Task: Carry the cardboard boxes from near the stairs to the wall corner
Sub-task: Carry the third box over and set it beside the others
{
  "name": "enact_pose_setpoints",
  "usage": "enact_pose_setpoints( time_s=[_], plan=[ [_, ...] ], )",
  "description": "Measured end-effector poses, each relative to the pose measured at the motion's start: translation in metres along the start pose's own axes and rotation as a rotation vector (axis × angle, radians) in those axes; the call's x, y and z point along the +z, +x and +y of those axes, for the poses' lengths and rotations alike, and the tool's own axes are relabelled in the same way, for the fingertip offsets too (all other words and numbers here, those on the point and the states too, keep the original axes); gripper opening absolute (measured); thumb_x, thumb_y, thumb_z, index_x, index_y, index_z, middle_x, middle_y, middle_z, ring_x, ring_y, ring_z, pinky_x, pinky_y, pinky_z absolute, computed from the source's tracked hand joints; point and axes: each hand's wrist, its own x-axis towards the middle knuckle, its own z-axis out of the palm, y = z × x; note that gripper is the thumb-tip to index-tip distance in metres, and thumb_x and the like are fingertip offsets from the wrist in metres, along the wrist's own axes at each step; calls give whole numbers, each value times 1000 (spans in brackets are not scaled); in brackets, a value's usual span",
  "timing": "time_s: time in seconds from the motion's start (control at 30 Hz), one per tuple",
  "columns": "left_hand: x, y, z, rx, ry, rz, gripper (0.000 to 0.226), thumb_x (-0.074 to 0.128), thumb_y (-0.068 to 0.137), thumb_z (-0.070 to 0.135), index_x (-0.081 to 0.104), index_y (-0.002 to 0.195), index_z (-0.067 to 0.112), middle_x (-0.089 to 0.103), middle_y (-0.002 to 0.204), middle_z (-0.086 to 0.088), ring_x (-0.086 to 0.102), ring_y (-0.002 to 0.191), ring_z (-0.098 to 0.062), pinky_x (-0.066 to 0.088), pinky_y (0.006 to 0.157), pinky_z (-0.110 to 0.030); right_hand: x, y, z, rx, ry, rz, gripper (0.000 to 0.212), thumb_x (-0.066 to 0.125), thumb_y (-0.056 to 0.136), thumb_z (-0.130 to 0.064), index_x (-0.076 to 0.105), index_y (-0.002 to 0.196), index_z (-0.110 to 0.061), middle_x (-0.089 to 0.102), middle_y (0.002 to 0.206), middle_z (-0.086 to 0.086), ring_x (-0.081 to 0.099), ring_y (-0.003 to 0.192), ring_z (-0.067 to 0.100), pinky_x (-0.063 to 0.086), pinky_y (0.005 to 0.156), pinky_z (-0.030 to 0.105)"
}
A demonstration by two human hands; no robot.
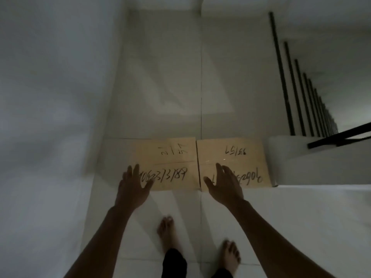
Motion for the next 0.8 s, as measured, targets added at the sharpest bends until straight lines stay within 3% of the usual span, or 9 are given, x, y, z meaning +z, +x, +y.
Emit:
enact_pose_setpoints(
  time_s=[0.13,0.23,0.33,0.5,0.63,0.8],
  plan=[
    [44,86,-39,-4,33,-7,86,47,88,59,19,151,9,22,156,-26,27,143,-40,33,112,-54,75,71,-11,-12,2,-36,70,44,97,-50,26,150,-9,34,153,15,35,140,33,33,112,43],
    [68,123,-65,-42,35,-46,83,51,87,56,21,149,9,24,154,-27,28,141,-42,35,110,-56,114,98,-17,11,41,-48,62,45,97,-47,36,143,-7,44,140,17,49,125,35,48,97,46],
    [83,142,-81,-107,-33,-66,83,58,87,49,19,150,11,25,154,-26,29,140,-43,37,108,-58,131,112,-25,60,42,-5,55,48,97,-42,41,136,-4,46,130,20,53,116,36,52,88,44],
    [98,152,-91,-141,-153,-100,98,63,85,47,-1,154,21,16,159,-21,34,138,-46,39,104,-62,144,126,-39,185,25,65,54,52,94,-37,43,135,-1,45,126,20,51,116,34,54,85,42],
    [103,150,-101,-118,-120,-99,101,60,87,50,-17,151,32,4,162,-20,31,140,-48,38,101,-63,153,134,-52,294,149,110,60,60,88,-35,45,135,0,43,128,20,47,117,37,51,87,45],
    [91,163,-121,-203,-347,32,103,68,83,44,-7,152,30,36,150,-19,48,128,-45,46,97,-60,162,144,-65,243,324,158,77,68,81,-30,31,145,-10,46,131,15,47,119,32,48,96,44]
  ],
)
